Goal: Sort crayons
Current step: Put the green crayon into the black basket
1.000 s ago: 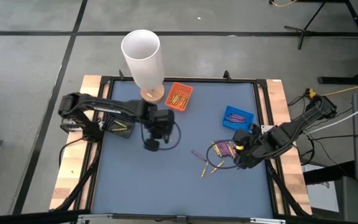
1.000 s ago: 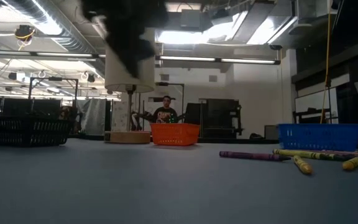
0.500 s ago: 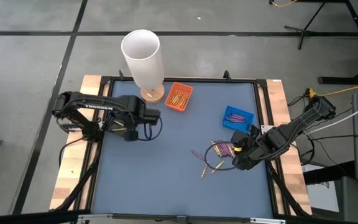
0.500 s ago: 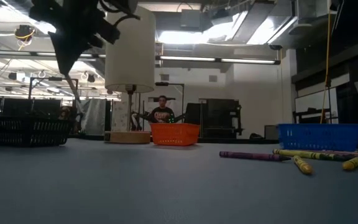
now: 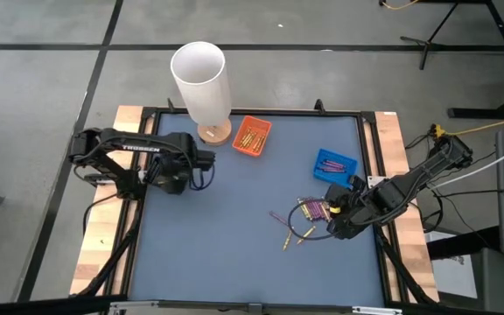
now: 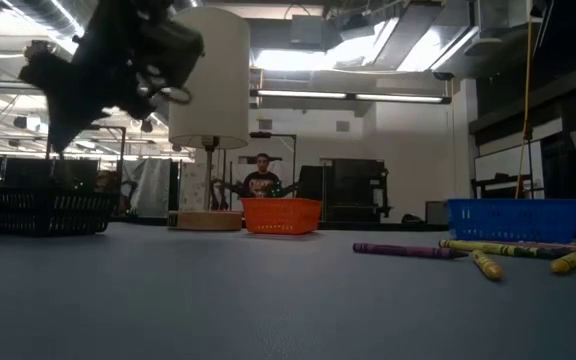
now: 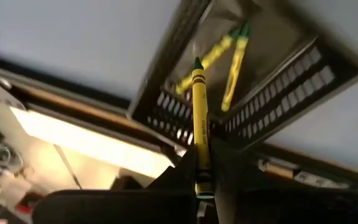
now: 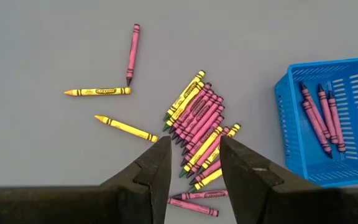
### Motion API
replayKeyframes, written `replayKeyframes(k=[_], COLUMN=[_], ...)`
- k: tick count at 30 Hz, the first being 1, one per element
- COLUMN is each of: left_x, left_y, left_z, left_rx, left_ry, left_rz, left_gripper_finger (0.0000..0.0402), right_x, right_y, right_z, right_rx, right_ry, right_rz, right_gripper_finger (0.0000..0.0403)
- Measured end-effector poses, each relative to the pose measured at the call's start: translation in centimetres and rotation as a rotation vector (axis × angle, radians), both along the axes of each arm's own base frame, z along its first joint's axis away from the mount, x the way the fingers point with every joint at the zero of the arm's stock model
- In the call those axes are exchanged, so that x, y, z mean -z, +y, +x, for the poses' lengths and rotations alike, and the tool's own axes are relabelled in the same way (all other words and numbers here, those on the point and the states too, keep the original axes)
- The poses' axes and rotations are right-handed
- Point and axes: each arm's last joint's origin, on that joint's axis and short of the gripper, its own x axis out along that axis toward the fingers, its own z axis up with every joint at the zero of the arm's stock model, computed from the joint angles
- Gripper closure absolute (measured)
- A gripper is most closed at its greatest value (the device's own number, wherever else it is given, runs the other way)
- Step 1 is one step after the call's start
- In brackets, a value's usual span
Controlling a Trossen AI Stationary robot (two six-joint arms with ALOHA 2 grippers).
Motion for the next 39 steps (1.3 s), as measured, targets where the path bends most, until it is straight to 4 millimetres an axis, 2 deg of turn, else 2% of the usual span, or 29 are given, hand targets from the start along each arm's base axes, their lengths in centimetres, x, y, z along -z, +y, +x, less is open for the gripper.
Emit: replayKeyframes(k=[6,17,30,39], left_x=[1.6,3.1,3.3,4.0], left_y=[0.2,0.0,0.1,0.2], left_z=[-1.2,-2.5,-2.2,-1.1], left_rx=[-0.024,-0.027,-0.062,-0.13], left_ry=[0.077,0.152,0.116,-0.033], left_rz=[-0.015,-0.028,0.031,0.08], left_gripper_finger=[0.0385,0.0333,0.027,0.0258], right_x=[0.0,0.0,0.0,0.1], right_y=[0.0,0.0,0.0,0.0], right_z=[0.0,0.0,0.0,0.0], right_rx=[-0.015,-0.016,-0.016,-0.014], right_ry=[0.003,0.003,0.003,0.0], right_rz=[-0.006,-0.007,-0.007,-0.004], right_gripper_finger=[0.0269,0.0269,0.0269,0.0269])
